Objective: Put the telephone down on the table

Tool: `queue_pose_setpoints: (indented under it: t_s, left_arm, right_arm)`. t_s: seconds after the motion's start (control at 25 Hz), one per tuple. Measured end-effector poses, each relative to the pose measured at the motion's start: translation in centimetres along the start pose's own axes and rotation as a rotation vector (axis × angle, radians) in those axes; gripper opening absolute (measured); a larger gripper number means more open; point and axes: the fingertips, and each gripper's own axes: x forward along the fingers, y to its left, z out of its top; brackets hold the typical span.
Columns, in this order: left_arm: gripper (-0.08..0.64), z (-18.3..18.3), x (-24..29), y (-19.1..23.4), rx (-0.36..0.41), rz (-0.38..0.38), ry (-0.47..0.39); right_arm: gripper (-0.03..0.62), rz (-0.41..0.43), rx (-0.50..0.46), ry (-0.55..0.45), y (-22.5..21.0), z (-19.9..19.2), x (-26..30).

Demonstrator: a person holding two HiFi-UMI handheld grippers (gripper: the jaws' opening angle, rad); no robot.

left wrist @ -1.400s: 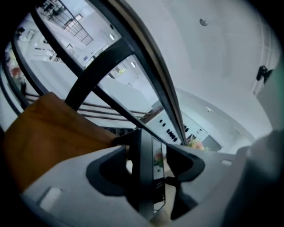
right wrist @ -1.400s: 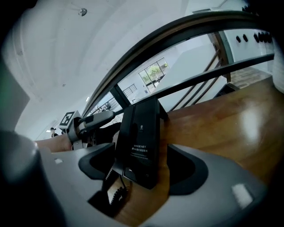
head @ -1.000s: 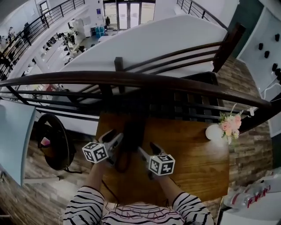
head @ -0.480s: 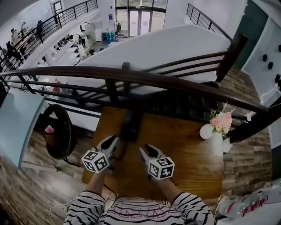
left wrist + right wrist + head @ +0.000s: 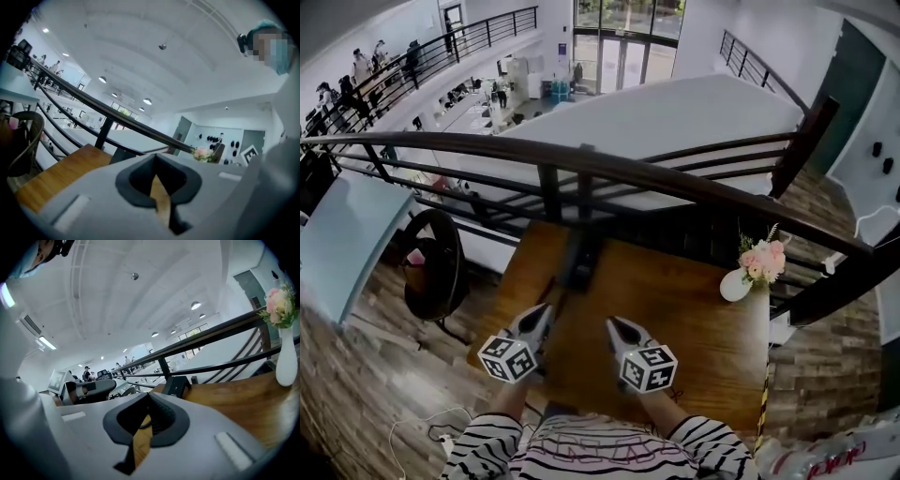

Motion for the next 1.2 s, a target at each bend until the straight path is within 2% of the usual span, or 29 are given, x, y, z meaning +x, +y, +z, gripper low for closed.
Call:
queue_pose_setpoints:
  t_s: [0.4, 0.68, 1.2]
  left_arm:
    - [0.003, -2.5, -3.5, -5.0, 0.022, 0.045, -0.027]
    - [0.003, -5.9, -5.3, -8.9, 0.032, 0.038, 0.005]
    - [0.003, -7.1, -7.7, -10.8, 0.088, 0.109, -0.014]
  right_arm:
    - [0.0, 0.078, -0.027, 0.034, 1.8, -2.7, -4.2]
    - [0.0, 0.105, -0.027, 0.061, 2.3, -4.6, -7.0]
    - [0.0, 0.067, -0.029, 0.081, 2.6, -6.8, -10.1]
